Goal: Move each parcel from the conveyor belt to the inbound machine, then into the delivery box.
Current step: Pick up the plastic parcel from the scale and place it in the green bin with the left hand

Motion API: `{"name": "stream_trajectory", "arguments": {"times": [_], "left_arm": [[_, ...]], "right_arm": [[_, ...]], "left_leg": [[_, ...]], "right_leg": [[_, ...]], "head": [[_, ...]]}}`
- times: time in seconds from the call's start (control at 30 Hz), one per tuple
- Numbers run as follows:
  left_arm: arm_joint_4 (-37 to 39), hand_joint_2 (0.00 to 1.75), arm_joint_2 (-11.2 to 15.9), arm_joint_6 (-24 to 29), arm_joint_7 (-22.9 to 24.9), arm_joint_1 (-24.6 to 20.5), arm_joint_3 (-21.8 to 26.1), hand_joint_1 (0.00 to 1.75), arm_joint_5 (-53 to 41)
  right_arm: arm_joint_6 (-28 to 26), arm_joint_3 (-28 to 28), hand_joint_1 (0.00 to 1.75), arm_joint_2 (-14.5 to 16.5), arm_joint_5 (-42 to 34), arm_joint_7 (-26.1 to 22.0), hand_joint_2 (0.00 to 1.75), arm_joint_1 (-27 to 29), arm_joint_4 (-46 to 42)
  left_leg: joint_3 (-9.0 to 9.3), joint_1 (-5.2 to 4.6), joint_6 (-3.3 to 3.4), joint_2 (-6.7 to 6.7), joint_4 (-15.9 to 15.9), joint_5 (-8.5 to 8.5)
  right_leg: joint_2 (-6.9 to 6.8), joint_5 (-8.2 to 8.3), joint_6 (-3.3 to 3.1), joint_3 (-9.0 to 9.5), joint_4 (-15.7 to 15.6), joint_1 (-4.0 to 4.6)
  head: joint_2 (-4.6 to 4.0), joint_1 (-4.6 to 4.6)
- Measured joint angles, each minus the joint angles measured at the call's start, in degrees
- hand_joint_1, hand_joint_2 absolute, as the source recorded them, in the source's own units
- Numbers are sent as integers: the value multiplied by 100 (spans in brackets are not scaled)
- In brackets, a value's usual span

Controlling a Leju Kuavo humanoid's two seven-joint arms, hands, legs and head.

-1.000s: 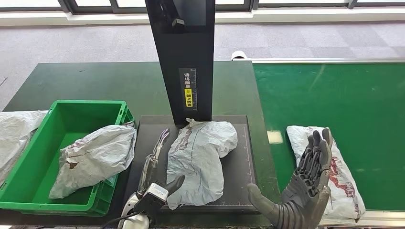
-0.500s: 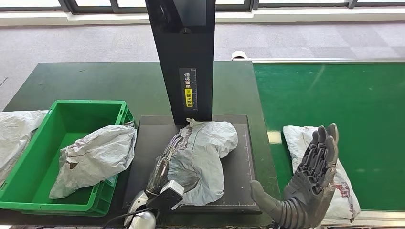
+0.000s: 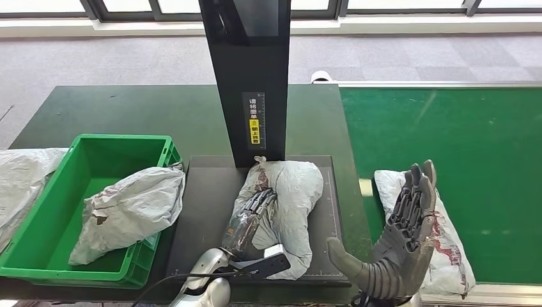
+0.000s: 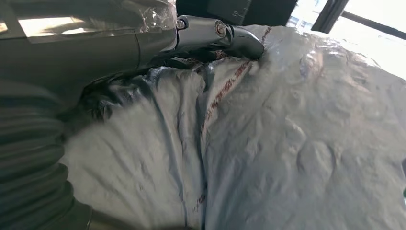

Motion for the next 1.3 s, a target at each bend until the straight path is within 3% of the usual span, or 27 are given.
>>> {"name": "stream_trajectory", "arguments": {"times": [0.03, 0.07, 0.47, 0.93, 1.17, 1.3], "left_arm": [[110, 175, -8, -1, 25, -51, -32, 168, -70], [202, 175, -15, 2, 25, -91, -54, 175, -109], [395, 175, -56, 281, -283, -168, 13, 175, -112], [-194, 175, -54, 597, -376, 74, 255, 175, 22], [-976, 175, -32, 980, -1004, 435, 489, 175, 660], [-1296, 175, -18, 1014, -1080, 557, 567, 175, 741]], "right_arm": [[-1, 1, 0, -14, -4, 0, 175, 14, 13], [-1, 1, 0, -25, -13, -1, 175, 29, 21], [-2, 1, 0, -91, -62, -1, 175, 167, 48], [-2, 1, 0, -92, -63, -1, 175, 168, 49], [-2, 1, 0, -92, -57, -1, 175, 167, 48], [-2, 1, 0, -92, -57, -1, 175, 163, 48]], "left_leg": [[15, 0, 3, -1, -1, -4], [26, 0, 4, -2, -2, -7], [57, -1, 7, -5, -1, -3], [39, 0, -6, -4, -2, -12], [51, 0, -6, -4, 0, -5], [45, 0, -5, -8, 1, -3]], "right_leg": [[-4, -7, 2, 17, -1, -2], [-7, -9, 3, 30, -1, -5], [-9, -5, 6, 62, 0, -11], [-4, -13, -5, 34, 3, -5], [1, -6, -4, -2, 6, -6], [-2, -4, -4, -10, 6, -7]], "head": [[0, 1], [0, 0], [0, 1], [0, 1], [0, 1], [0, 1]]}}
